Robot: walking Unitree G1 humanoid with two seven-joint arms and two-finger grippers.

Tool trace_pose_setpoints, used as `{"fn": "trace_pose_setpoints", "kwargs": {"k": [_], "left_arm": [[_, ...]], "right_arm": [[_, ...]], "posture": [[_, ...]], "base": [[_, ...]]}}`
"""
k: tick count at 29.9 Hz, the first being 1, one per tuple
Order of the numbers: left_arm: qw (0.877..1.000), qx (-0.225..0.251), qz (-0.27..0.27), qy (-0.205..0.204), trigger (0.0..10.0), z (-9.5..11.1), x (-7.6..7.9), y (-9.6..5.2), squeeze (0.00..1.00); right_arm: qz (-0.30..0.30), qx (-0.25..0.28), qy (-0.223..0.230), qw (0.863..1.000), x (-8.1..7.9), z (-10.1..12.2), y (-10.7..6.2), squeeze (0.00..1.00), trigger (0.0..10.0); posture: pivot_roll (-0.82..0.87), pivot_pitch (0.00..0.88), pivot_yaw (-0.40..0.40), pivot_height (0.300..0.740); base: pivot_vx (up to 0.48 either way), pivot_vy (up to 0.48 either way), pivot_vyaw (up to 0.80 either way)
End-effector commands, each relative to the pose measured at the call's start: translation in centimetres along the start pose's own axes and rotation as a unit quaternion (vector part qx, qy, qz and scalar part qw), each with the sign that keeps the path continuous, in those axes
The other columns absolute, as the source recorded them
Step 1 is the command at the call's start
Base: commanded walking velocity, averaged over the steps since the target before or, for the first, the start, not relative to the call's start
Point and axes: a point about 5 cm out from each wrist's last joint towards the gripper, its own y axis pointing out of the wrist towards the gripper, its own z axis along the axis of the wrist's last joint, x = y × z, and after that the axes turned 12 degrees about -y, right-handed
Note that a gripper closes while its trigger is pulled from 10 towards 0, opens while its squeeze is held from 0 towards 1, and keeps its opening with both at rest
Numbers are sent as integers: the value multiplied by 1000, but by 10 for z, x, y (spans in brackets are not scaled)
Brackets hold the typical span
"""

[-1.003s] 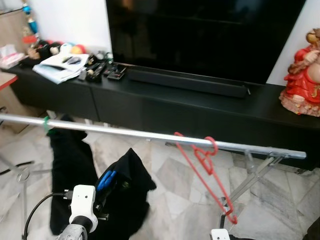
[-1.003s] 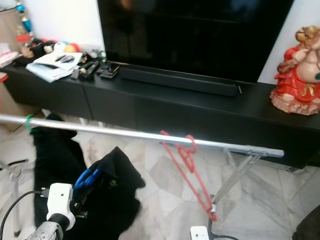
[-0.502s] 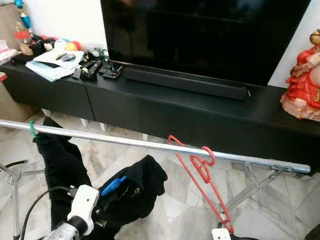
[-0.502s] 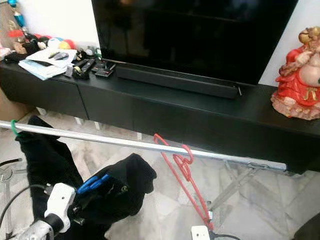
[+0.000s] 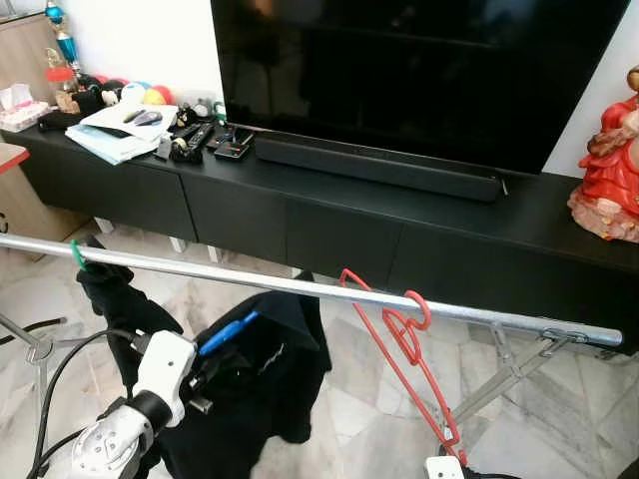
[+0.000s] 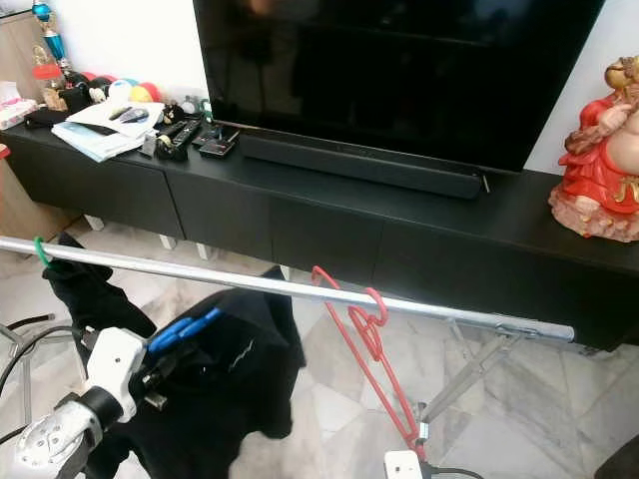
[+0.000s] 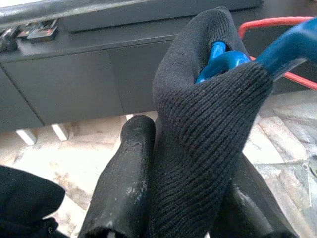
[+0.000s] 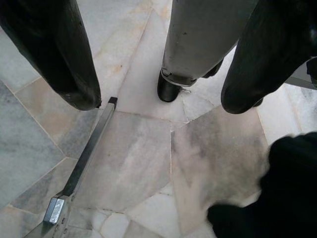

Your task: Hang hanger

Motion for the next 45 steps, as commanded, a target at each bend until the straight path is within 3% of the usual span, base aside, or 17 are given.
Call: {"fn": "trace_pose_setpoints", "kwargs": {"k": [1, 7, 9, 15, 20, 23, 29, 37, 38, 40, 41, 45], "left_arm": [[999, 24, 31, -20, 10000, 10, -7, 5, 0], [996, 23, 60, -54, 10000, 11, -7, 17, 0], [995, 17, 69, -71, 10000, 11, -4, 29, 0], [996, 9, 63, -56, 10000, 13, 4, 48, 0], [992, -9, 109, -70, 10000, 13, -1, 62, 0], [990, -14, 121, -78, 10000, 12, -3, 64, 0], [984, -76, 141, -81, 10000, -6, -6, 62, 0], [983, -117, 120, -75, 10000, -20, 2, 59, 0], [983, -114, 120, -77, 10000, -20, 2, 58, 459], [983, -111, 120, -78, 10000, -19, 3, 57, 459], [984, -101, 117, -83, 10000, -17, 3, 57, 1000], [985, -91, 117, -84, 10000, -13, 3, 57, 1000]], "right_arm": [[1, -8, -1, 1000, -1, -4, 0, 0, 10000], [-2, -10, -2, 1000, 0, -4, 0, 0, 10000], [-3, -10, -5, 1000, 1, -3, 0, 0, 10000], [-5, -11, -7, 1000, 1, -3, 0, 0, 10000], [-9, -13, -6, 1000, 1, -4, 0, 0, 10000], [-10, -13, -5, 1000, 1, -4, 0, 0, 10000], [-8, -13, -7, 1000, 0, -5, 0, 0, 10000], [-8, -14, -7, 1000, 0, -5, 0, 0, 10000], [-8, -14, -7, 1000, 0, -5, -1, 0, 10000], [-7, -14, -7, 1000, 0, -5, -1, 0, 10000], [-8, -14, -7, 1000, 0, -5, -1, 0, 10000], [-8, -14, -7, 1000, 0, -5, -1, 0, 10000]], "posture": [[-12, 79, -16, 740], [-13, 80, -17, 740], [-10, 81, -19, 740], [-18, 79, -18, 740], [-23, 76, -16, 740], [-21, 75, -16, 740], [-21, 76, -15, 740], [-21, 72, -11, 740], [-19, 71, -12, 740], [-19, 71, -12, 740], [-20, 71, -12, 740], [-20, 74, -15, 740]], "base": [[0, 0, 0], [0, 0, 0], [0, 0, 0], [0, 0, 0], [0, 0, 0], [0, 0, 0], [0, 0, 0], [0, 0, 0], [0, 0, 0], [0, 0, 0], [0, 0, 0], [0, 0, 0]]}}
